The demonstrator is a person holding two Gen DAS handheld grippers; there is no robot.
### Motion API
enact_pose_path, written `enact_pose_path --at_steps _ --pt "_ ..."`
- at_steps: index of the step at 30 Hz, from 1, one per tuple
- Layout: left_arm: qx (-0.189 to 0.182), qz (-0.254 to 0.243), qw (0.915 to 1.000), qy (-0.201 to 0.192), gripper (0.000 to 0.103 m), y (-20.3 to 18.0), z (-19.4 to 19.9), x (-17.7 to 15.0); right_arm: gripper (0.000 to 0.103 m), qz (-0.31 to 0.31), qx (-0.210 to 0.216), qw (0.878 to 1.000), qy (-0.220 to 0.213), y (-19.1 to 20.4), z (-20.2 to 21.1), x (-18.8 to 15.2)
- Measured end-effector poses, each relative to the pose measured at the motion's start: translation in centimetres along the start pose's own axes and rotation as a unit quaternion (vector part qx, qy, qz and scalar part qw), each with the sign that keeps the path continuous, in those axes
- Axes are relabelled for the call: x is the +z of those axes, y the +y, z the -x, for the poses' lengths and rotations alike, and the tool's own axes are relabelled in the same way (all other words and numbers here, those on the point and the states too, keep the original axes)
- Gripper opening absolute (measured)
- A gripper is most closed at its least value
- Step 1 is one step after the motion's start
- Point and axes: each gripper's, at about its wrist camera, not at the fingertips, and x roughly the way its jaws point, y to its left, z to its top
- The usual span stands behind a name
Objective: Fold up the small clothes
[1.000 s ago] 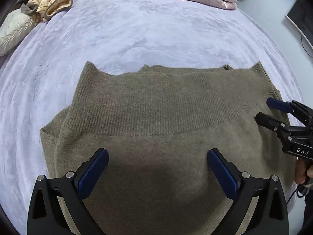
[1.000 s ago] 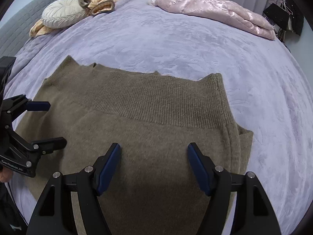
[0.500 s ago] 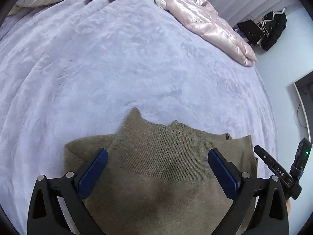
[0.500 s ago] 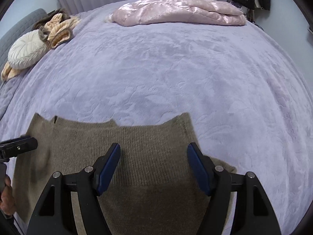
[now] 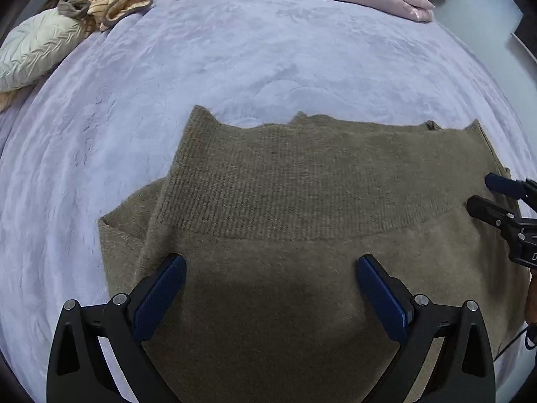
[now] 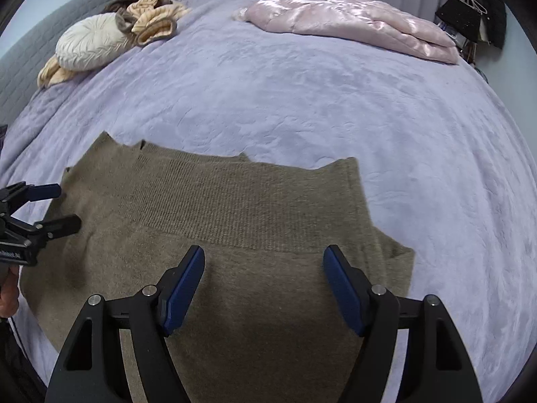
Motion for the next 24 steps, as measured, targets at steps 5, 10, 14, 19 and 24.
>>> enact_pose_path --at_steps 5,10,14,19,24 --pt "-0.059 0.064 0.9957 -0.03 0.102 4.7 3.4 -0.4 0.076 -0.034 -0.02 0.999 0.014 -2.5 -2.3 0.4" --pt "-0.083 0.122 0.9863 -0.073 0.102 10.8 8.0 -4.6 0.077 -0.126 -0.045 0.991 -0.022 -7.2 0.4 -0.4" --pt "-0.126 0.163 0.9778 -0.04 0.102 12.8 6.6 -9.8 0.077 -0.126 -0.048 0.99 -0.042 -7.2 3.4 -0.4" --pt "-0.172 0.174 0.9694 -0.025 0.102 10.9 4.6 -14.0 0.08 -0.093 -0.005 0.995 -0.045 -1.8 5.3 2.4" --pt "-0.194 0.194 0.9608 -0.036 0.102 10.9 4.5 -15.1 0.08 -0.03 0.048 0.998 0.01 8.8 3.7 5.7"
